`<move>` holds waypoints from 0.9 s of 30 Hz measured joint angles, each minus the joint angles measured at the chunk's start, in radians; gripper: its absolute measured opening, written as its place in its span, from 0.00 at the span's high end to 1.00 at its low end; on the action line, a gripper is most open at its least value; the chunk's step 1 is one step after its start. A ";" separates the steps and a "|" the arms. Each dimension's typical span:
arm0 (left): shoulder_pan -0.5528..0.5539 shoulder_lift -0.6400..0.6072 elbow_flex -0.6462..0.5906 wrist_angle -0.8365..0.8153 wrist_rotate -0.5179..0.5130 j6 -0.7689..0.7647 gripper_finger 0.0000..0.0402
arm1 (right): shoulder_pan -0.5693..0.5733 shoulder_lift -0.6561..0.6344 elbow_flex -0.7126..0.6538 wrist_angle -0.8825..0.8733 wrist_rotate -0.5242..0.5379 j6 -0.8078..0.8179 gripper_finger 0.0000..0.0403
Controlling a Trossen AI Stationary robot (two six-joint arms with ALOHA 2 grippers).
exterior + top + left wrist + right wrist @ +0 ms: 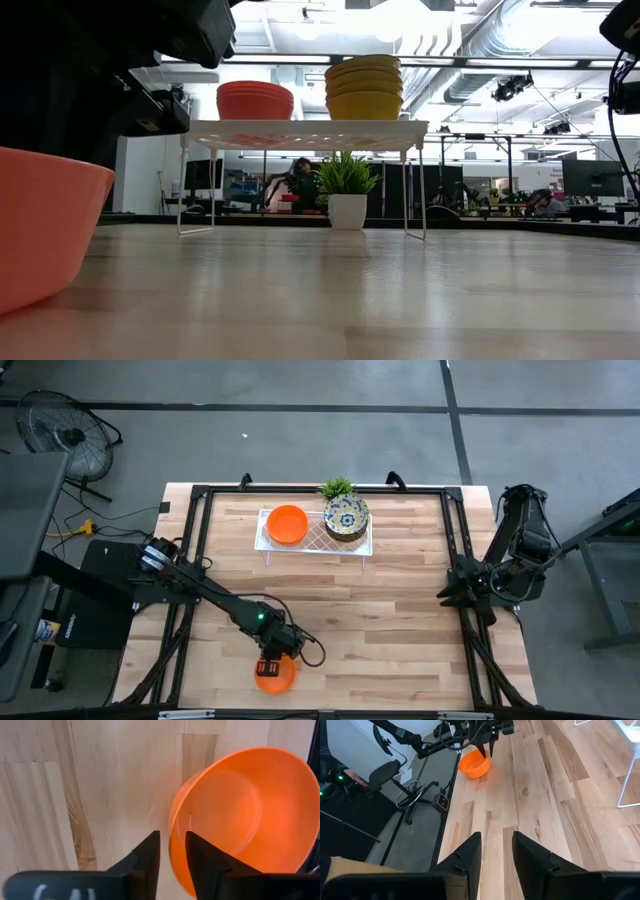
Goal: Pick & Place Mini bowls
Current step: Stack the orange bowl on the orange bowl on the shelf
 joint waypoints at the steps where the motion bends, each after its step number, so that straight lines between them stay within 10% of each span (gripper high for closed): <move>1: 0.000 0.000 0.000 0.001 0.001 0.000 0.80 | 0.000 0.000 0.000 0.000 0.000 0.000 0.76; 8: 0.000 0.000 0.000 0.004 -0.008 -0.028 0.98 | 0.000 0.000 0.000 0.000 -0.020 -0.001 0.76; 27: 0.000 -0.001 0.002 0.069 -0.030 -0.404 1.00 | 0.000 0.000 0.000 -0.001 -0.029 -0.019 0.76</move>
